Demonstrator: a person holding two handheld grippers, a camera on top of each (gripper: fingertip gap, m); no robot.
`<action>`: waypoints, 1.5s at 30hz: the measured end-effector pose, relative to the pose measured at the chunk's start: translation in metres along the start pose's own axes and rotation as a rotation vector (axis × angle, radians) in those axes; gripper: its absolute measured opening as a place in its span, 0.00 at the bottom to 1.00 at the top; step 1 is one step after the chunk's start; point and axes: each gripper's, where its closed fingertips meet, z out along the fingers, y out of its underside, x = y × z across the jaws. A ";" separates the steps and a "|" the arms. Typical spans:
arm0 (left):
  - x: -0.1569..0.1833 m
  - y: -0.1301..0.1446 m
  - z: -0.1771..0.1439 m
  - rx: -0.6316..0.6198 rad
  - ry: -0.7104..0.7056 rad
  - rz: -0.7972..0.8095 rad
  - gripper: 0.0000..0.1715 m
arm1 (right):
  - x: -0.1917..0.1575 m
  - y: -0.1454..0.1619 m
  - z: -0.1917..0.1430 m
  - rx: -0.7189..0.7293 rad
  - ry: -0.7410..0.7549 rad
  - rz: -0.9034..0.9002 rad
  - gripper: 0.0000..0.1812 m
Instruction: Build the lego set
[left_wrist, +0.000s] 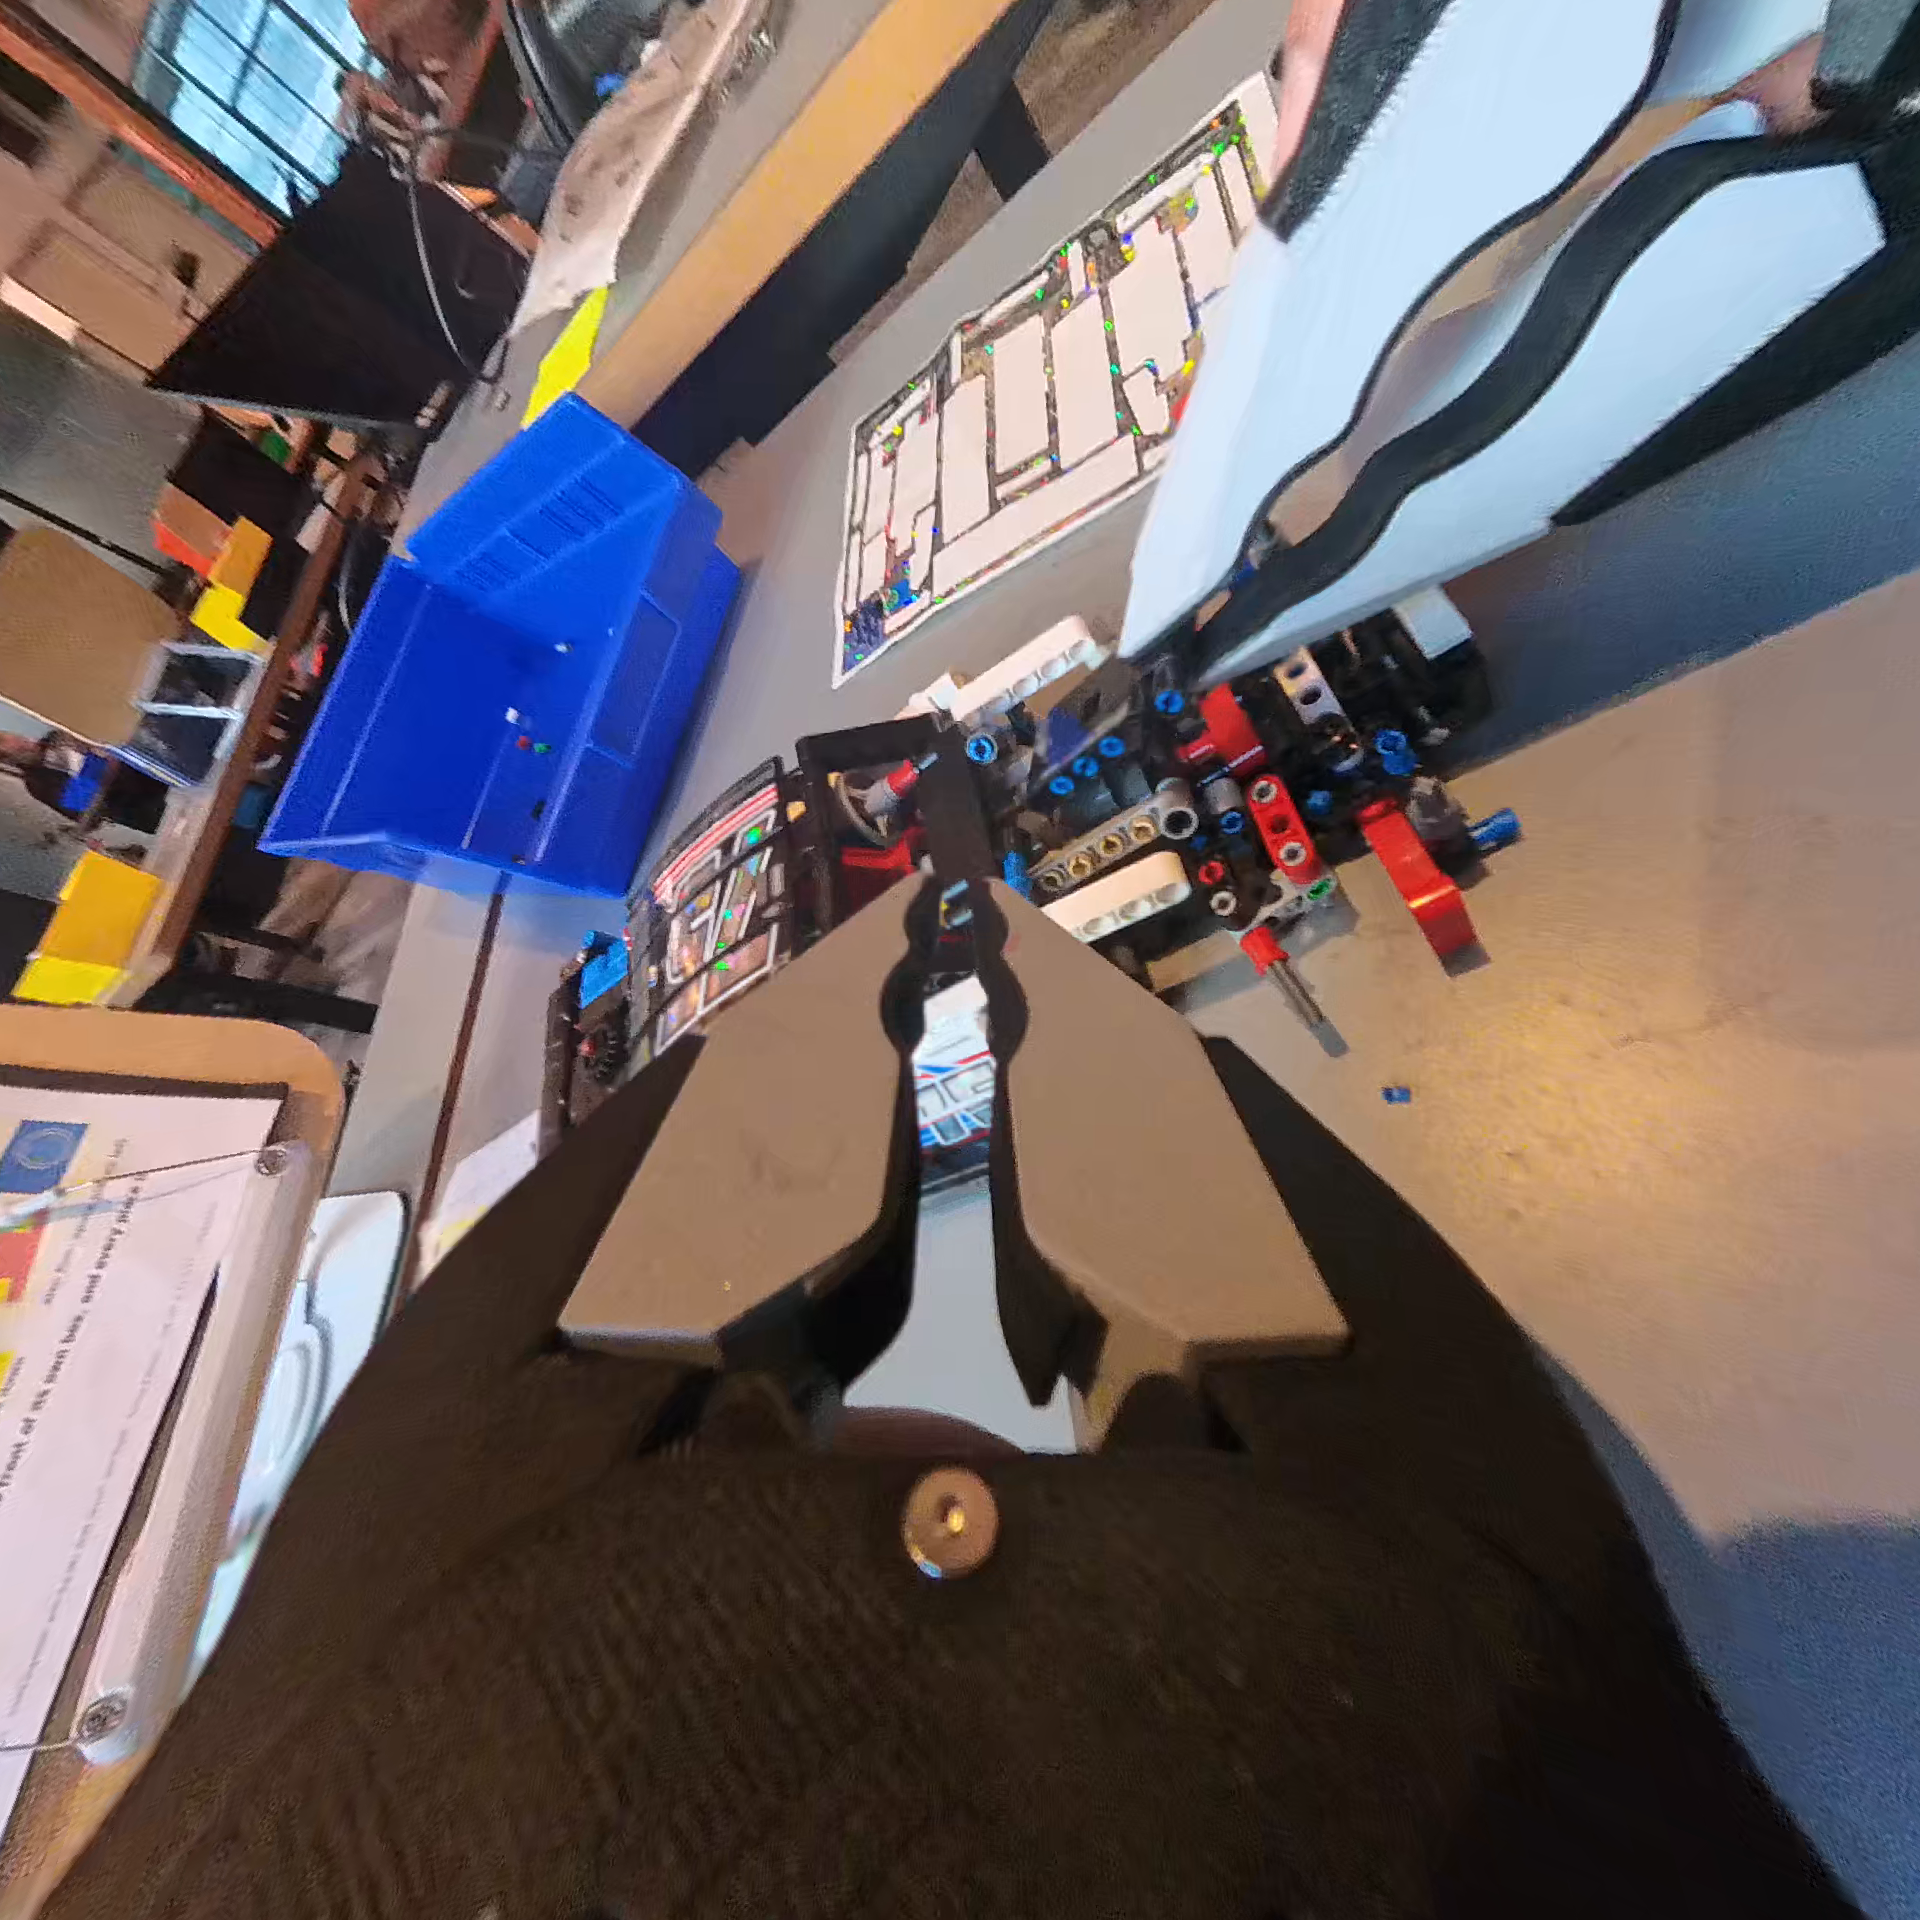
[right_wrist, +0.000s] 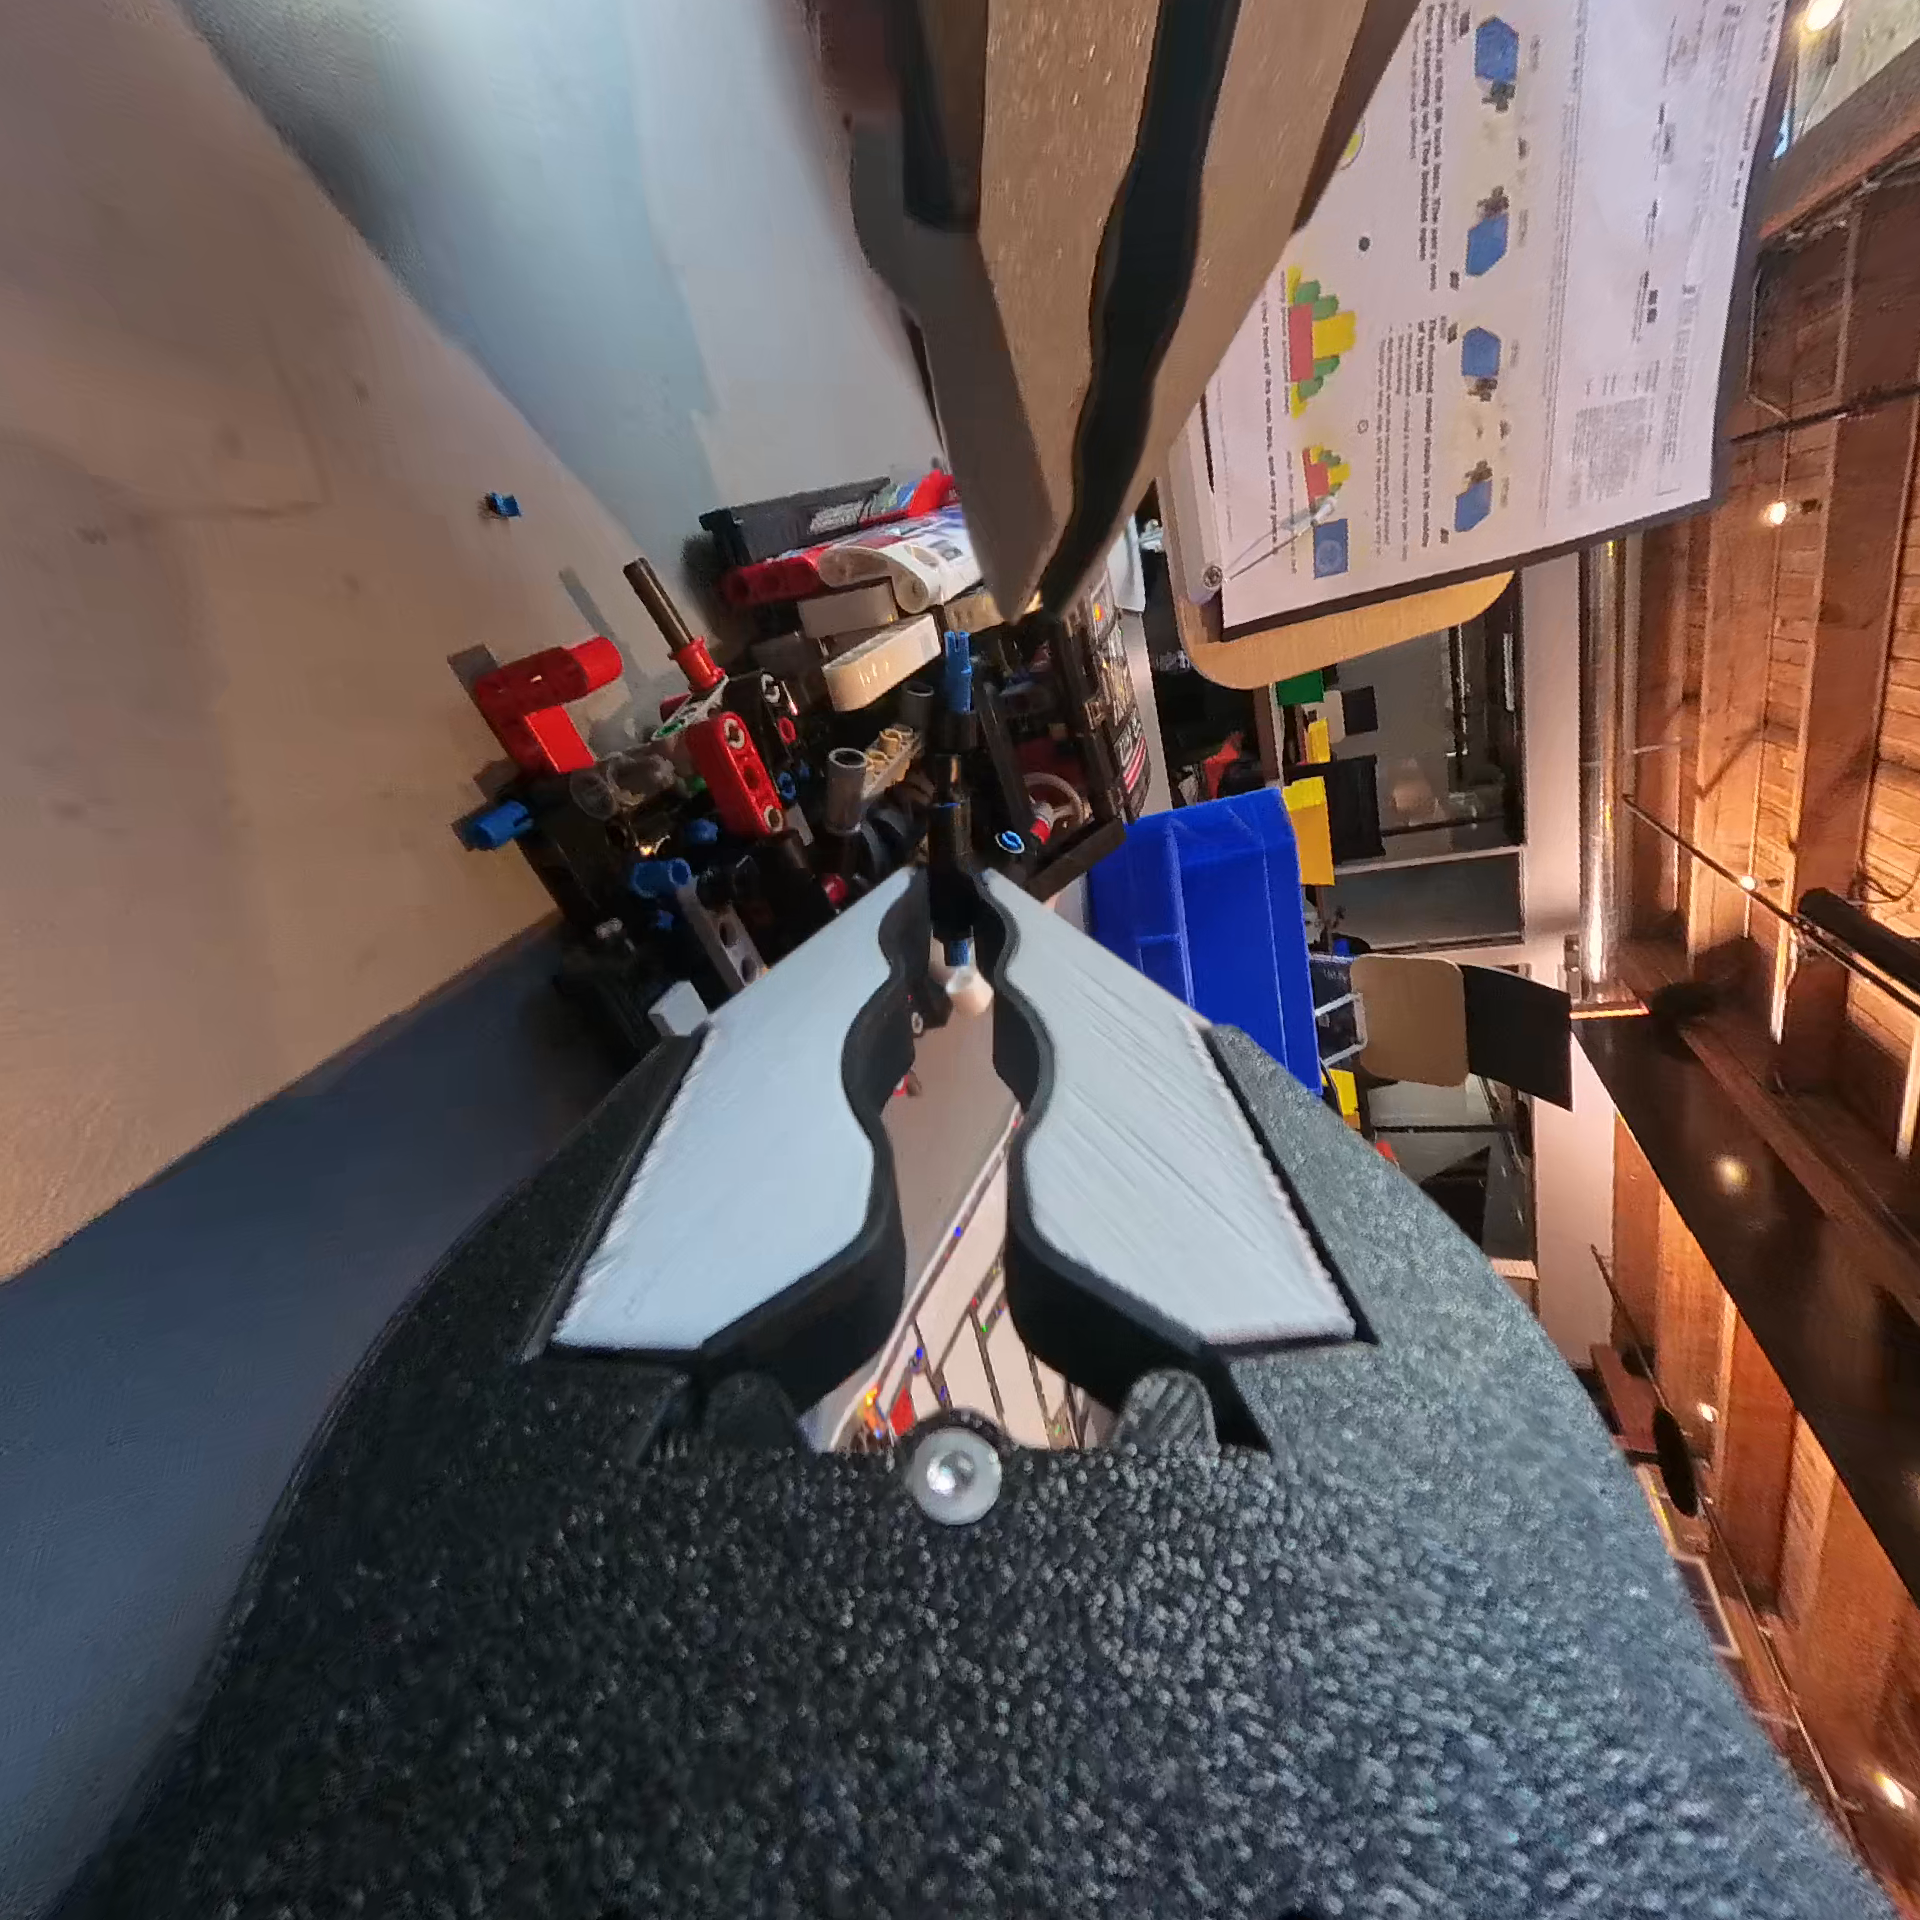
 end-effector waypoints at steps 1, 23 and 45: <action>0.002 0.003 0.003 -0.015 0.013 -0.009 0.01 | -0.001 0.000 0.002 0.009 0.000 0.000 0.04; 0.009 0.008 0.010 -0.019 0.119 -0.118 0.10 | 0.001 -0.005 0.008 0.109 0.121 -0.190 0.04; 0.013 -0.027 0.013 0.145 -0.152 0.419 0.10 | 0.019 -0.024 -0.008 0.262 0.158 -0.048 0.04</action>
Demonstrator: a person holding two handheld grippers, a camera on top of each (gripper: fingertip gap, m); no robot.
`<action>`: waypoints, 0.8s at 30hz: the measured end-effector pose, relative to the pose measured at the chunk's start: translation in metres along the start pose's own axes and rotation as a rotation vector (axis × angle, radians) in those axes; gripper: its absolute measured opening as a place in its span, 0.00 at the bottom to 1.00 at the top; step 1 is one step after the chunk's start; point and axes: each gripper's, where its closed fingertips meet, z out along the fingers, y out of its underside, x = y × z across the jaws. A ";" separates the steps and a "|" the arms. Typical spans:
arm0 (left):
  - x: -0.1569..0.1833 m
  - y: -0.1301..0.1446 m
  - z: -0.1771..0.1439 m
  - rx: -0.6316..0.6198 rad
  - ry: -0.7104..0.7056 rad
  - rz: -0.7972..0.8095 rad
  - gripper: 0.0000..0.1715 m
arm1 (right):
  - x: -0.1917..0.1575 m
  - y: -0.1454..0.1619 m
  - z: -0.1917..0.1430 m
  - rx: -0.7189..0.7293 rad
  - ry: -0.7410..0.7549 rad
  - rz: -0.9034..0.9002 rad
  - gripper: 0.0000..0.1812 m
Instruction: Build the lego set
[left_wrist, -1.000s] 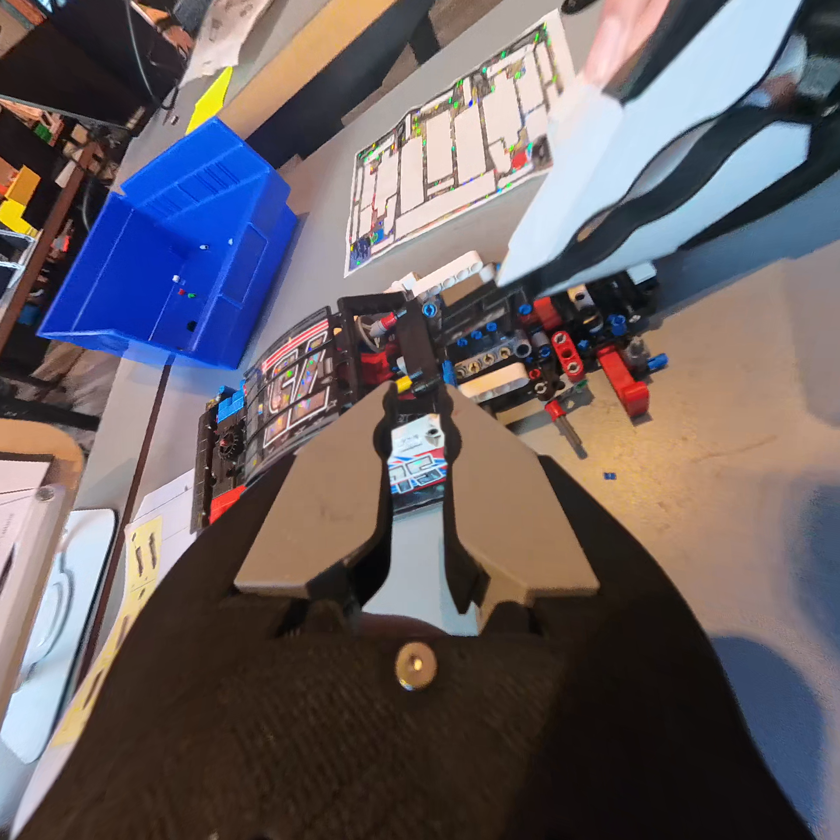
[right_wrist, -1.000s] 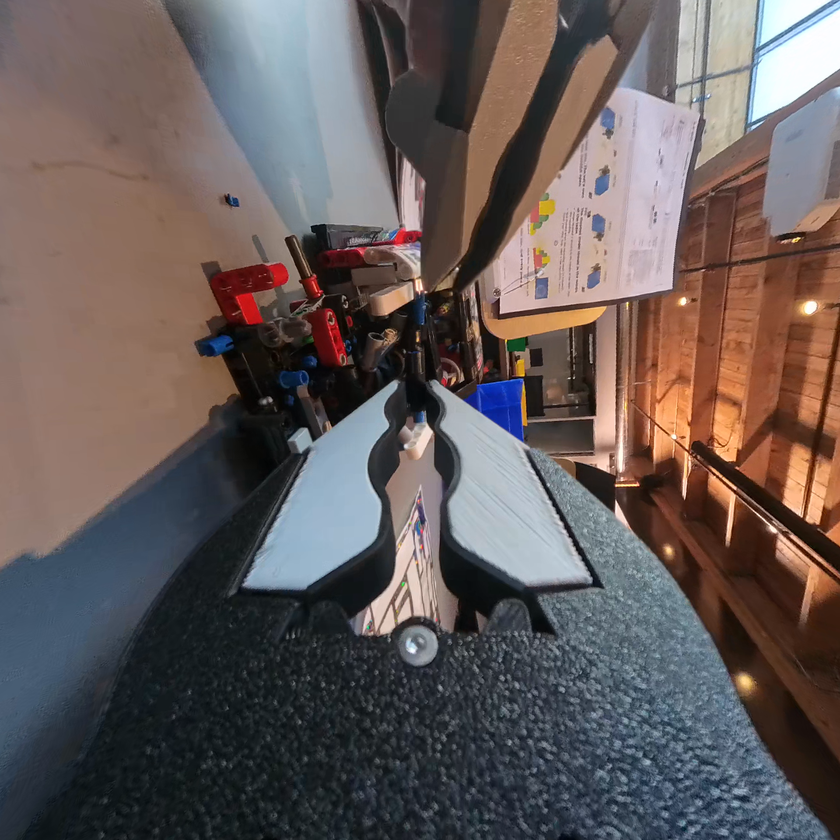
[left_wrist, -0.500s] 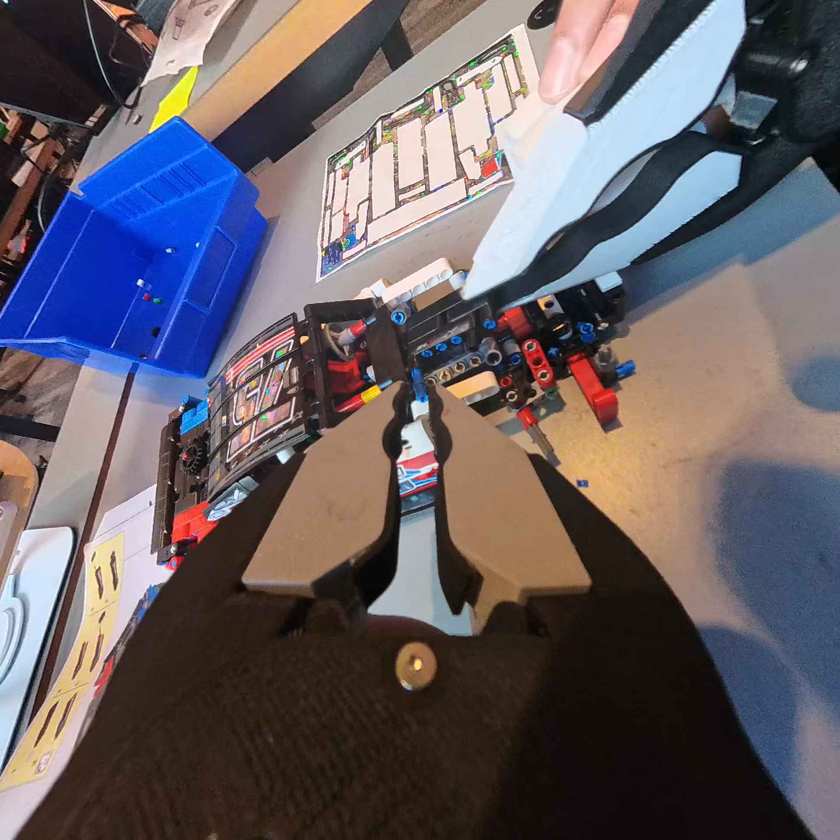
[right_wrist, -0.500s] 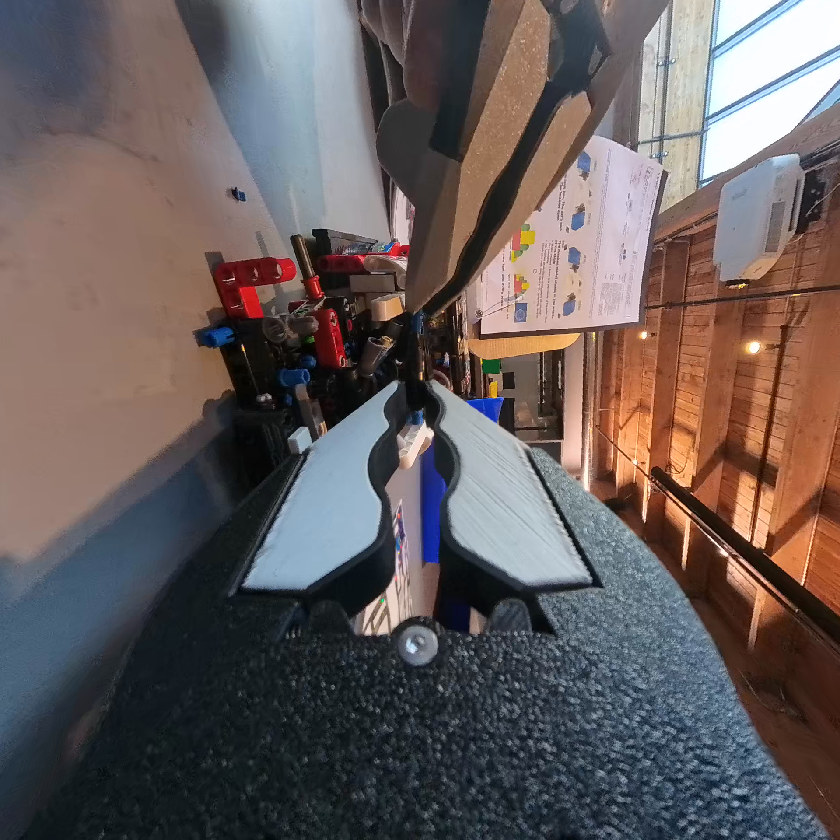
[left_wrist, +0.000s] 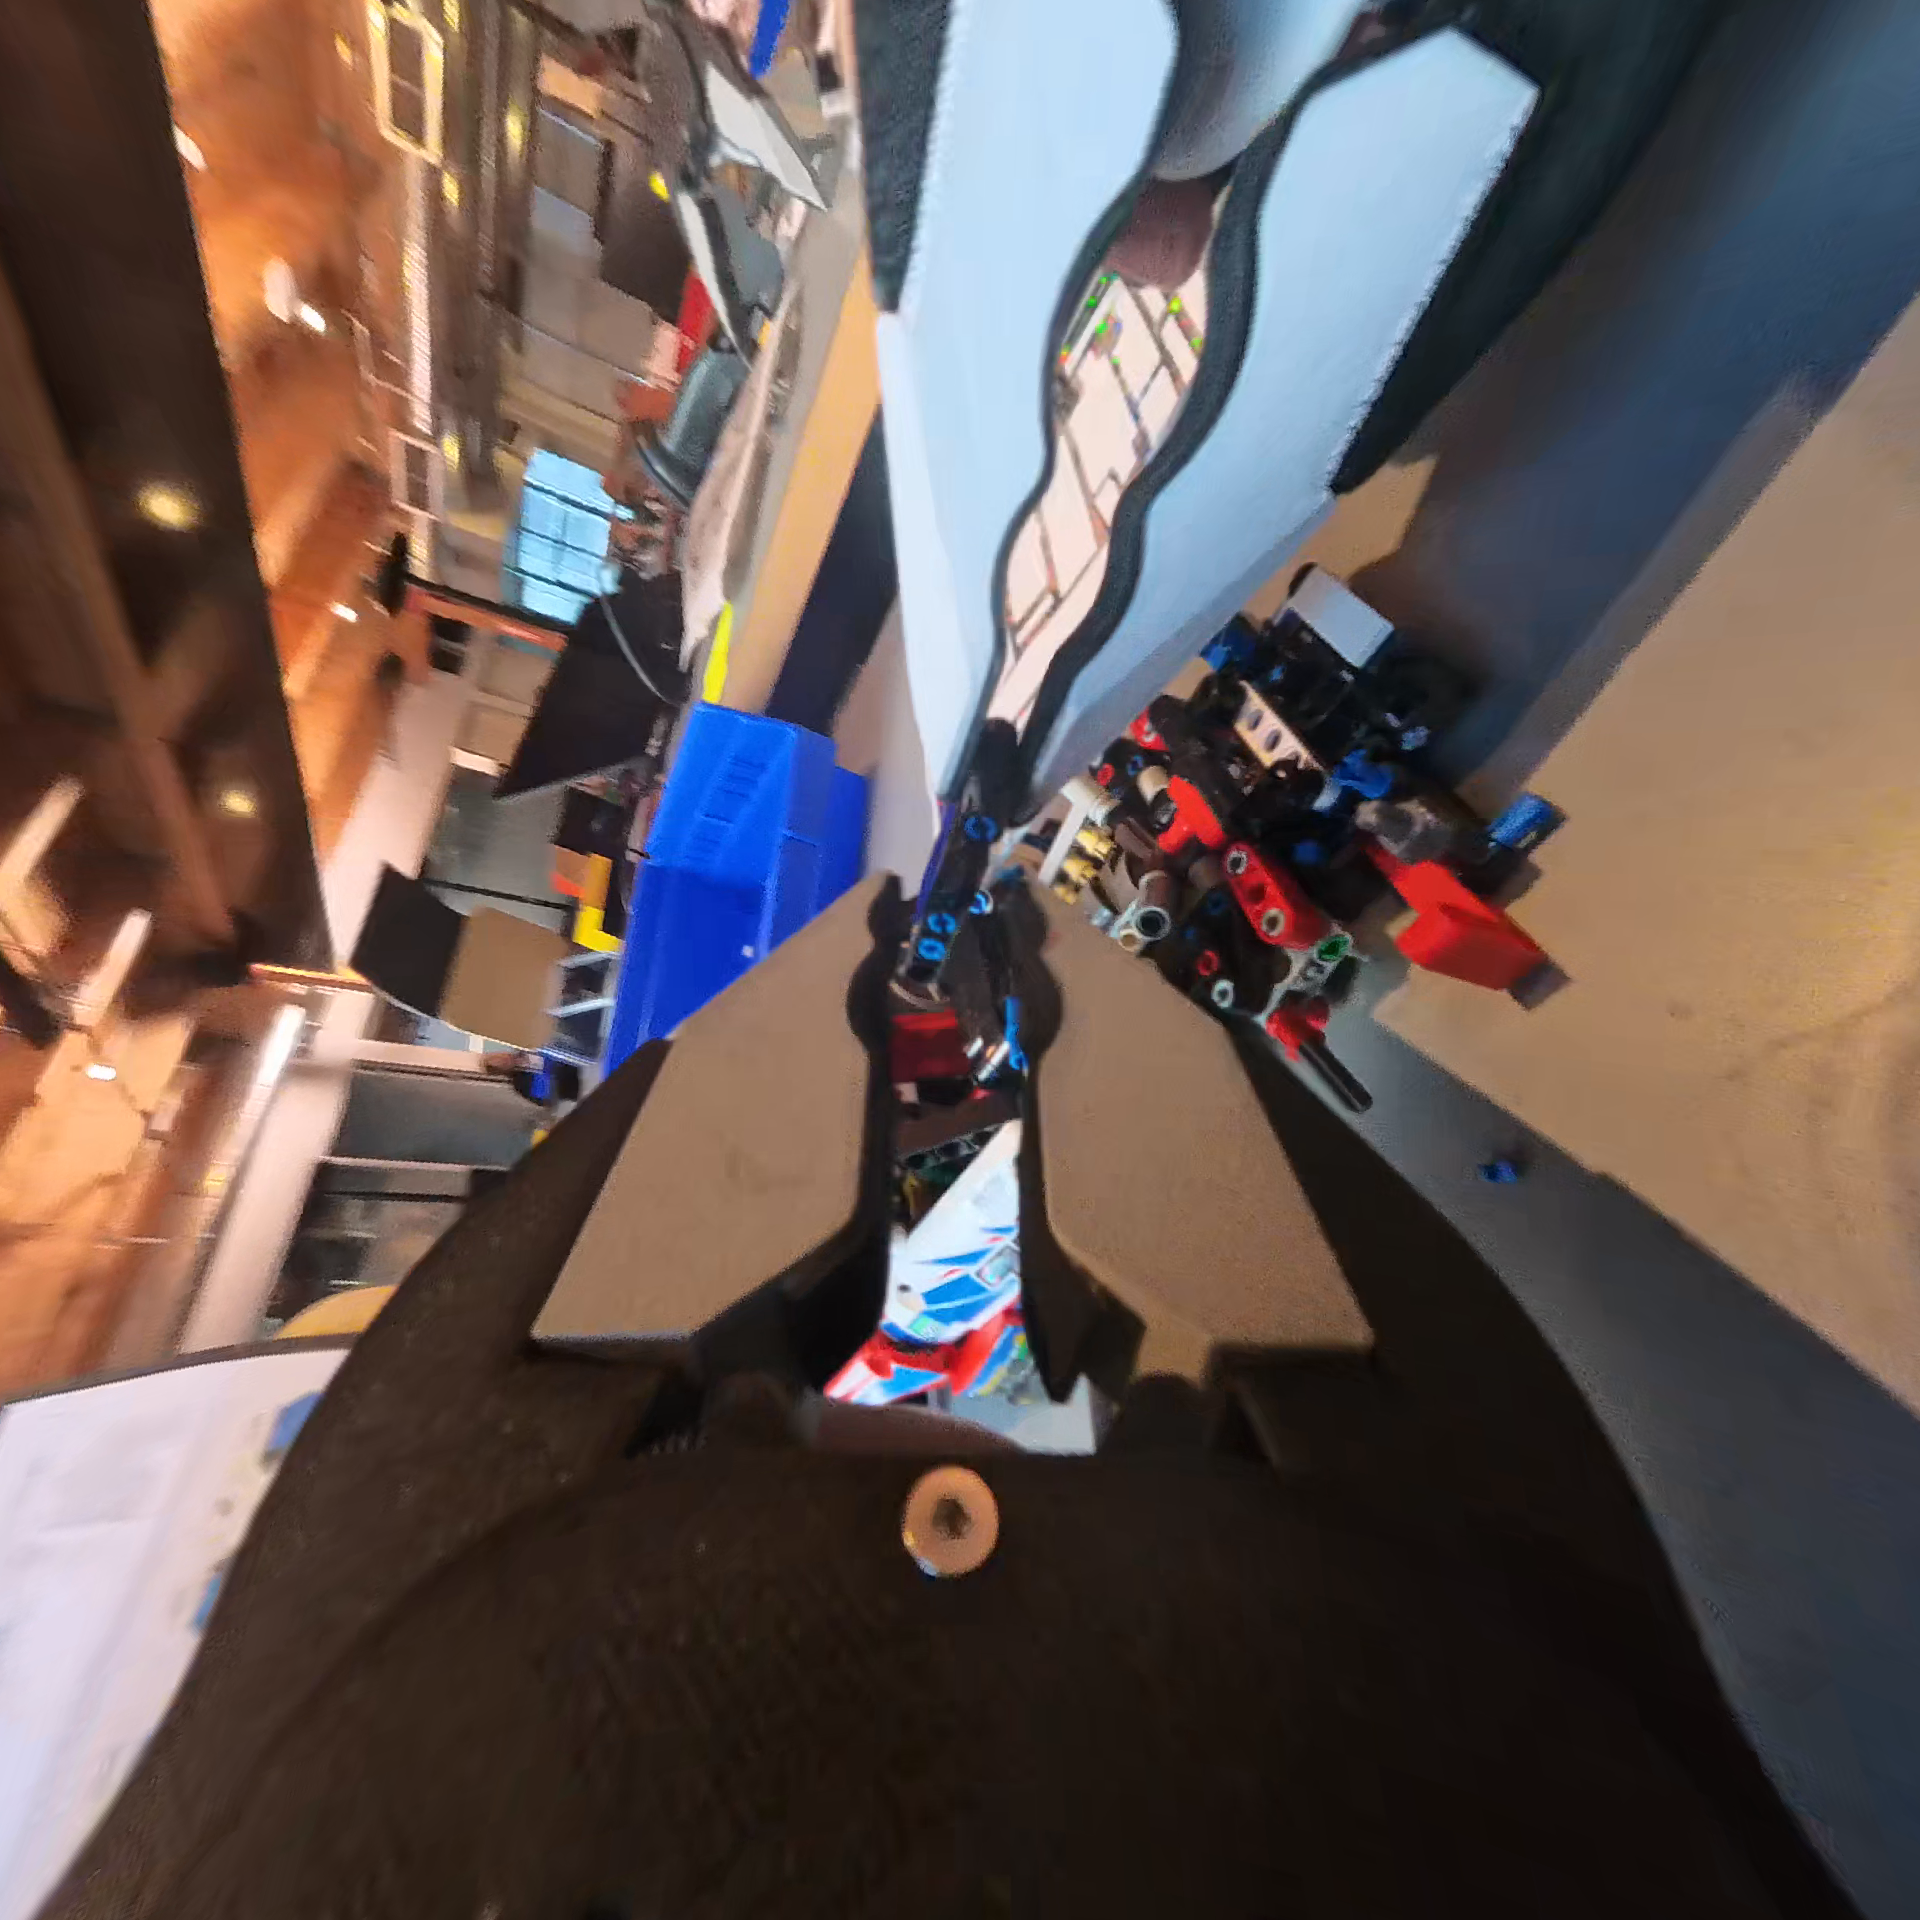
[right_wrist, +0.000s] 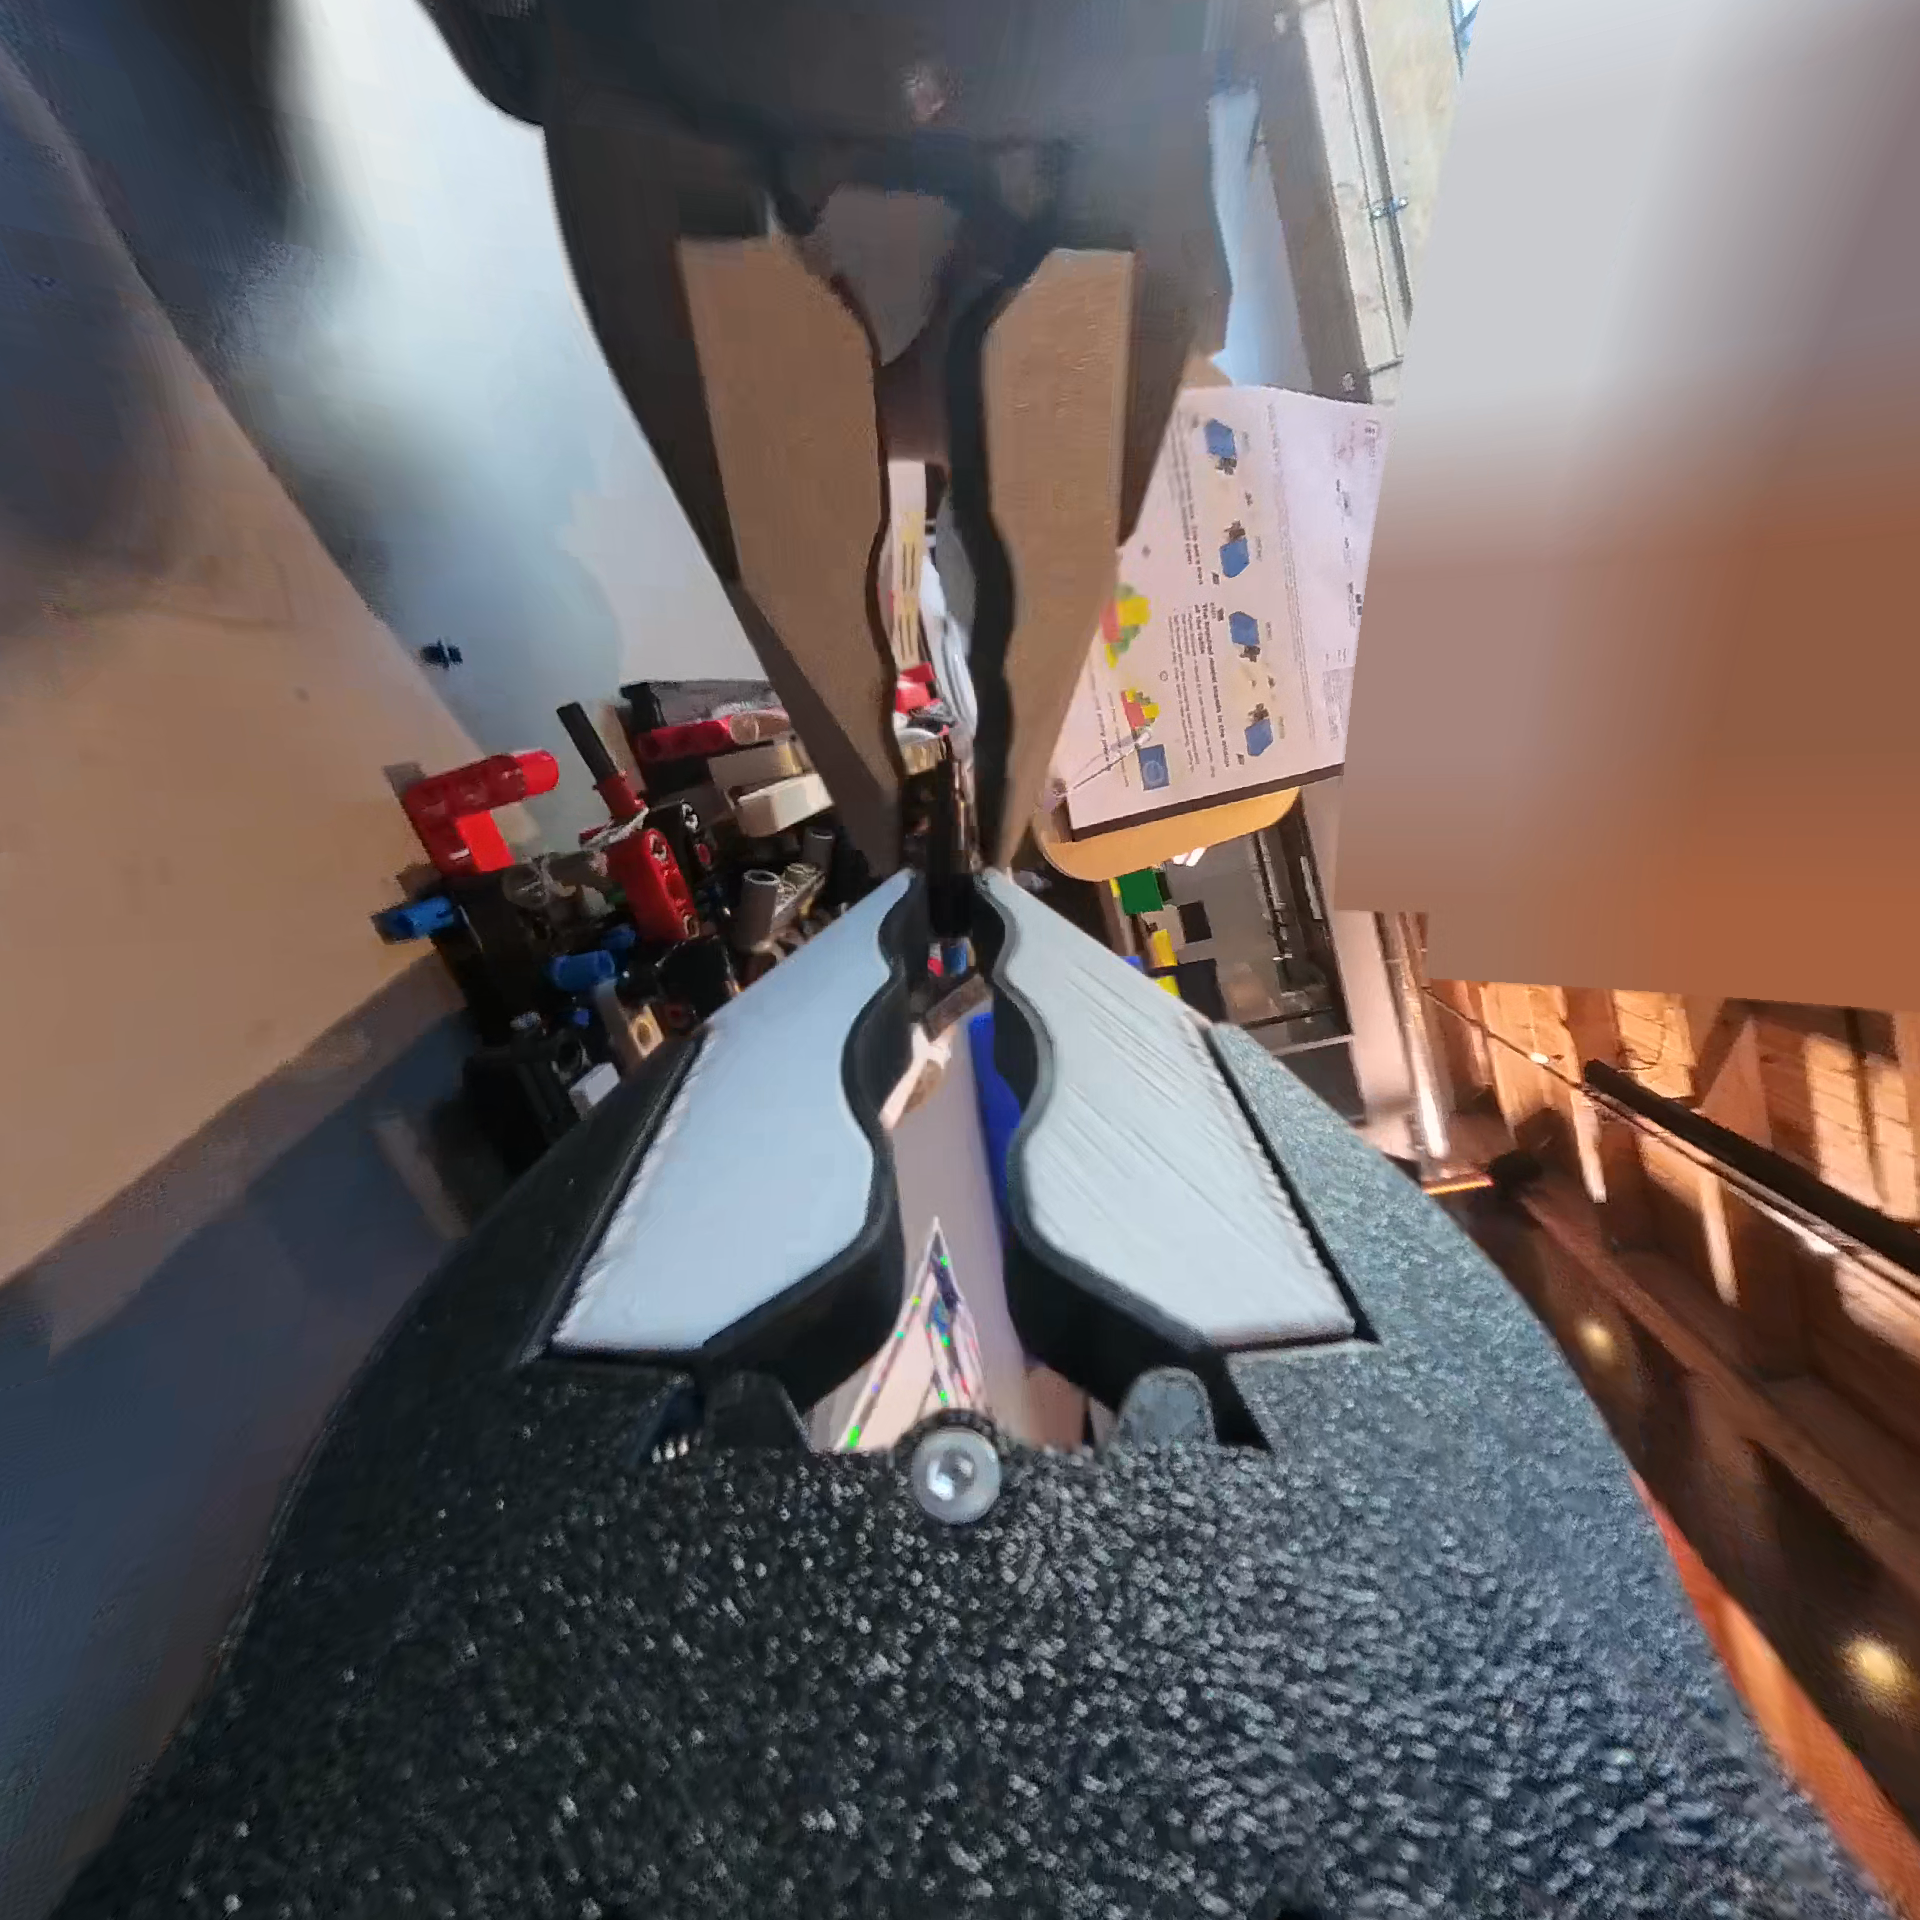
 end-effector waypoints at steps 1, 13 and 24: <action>0.000 -0.001 0.001 0.004 -0.025 0.021 0.04 | -0.001 -0.001 0.001 0.008 -0.016 0.030 0.04; -0.029 0.028 -0.017 -0.012 -0.256 -0.103 0.02 | 0.023 0.083 0.010 -0.002 -0.427 1.101 0.00; -0.020 0.072 -0.060 -0.147 -0.289 -0.228 0.02 | -0.034 0.123 0.063 -0.386 -0.712 1.058 0.00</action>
